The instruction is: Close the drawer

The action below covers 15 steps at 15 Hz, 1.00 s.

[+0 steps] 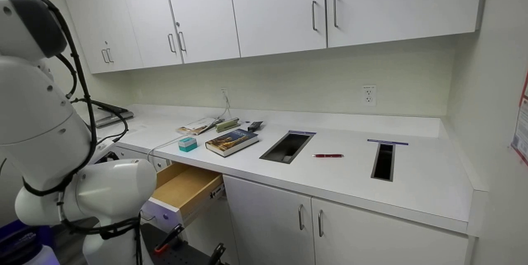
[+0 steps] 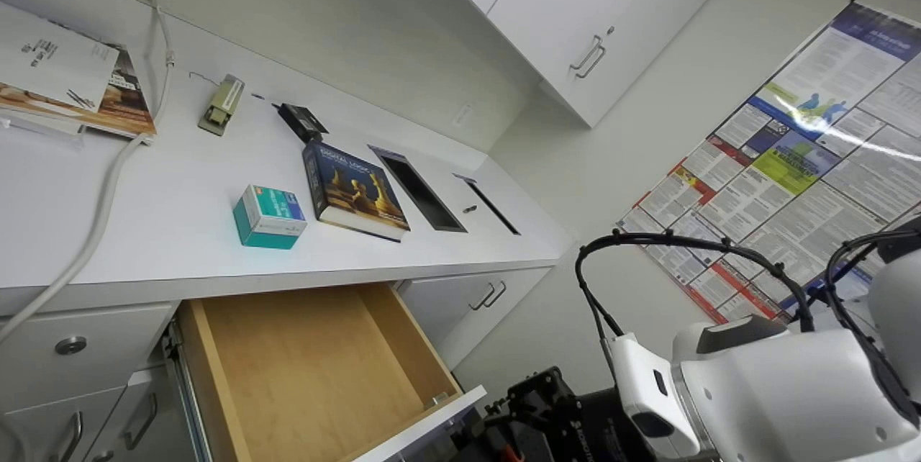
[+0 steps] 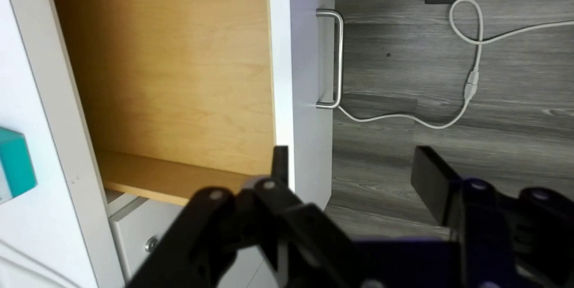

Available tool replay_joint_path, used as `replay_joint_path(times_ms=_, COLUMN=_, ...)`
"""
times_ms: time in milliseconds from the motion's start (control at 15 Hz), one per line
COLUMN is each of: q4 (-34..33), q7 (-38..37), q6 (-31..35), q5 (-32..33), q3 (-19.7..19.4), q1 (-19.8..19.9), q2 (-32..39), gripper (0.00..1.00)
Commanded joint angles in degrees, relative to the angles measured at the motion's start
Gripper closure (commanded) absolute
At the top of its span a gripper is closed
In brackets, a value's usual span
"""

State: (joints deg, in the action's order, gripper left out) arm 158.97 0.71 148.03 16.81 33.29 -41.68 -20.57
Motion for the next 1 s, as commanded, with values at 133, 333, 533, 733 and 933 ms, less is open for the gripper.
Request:
replay_joint_path(times_ms=133, q4=0.0, q7=-12.1, q6=5.3, q5=12.3, q3=7.9, q1=10.0, q2=5.3, gripper=0.73)
replay_joint_path(times_ms=333, q4=-0.5, q7=-16.7, q6=8.2, q5=18.2, q3=10.5, q1=14.3, q2=10.6, gripper=0.97)
replay_joint_path(times_ms=533, q4=-1.7, q7=-20.3, q6=10.0, q5=22.7, q3=11.3, q1=16.5, q2=16.5, gripper=1.00)
replay_joint_path(times_ms=733, q4=-3.1, q7=-24.3, q6=10.3, q5=29.5, q3=10.5, q1=18.0, q2=21.7, gripper=1.00)
replay_joint_path(times_ms=933, q4=-5.8, q7=-30.2, q6=10.0, q5=39.1, q3=8.1, q1=18.9, q2=27.6, gripper=1.00)
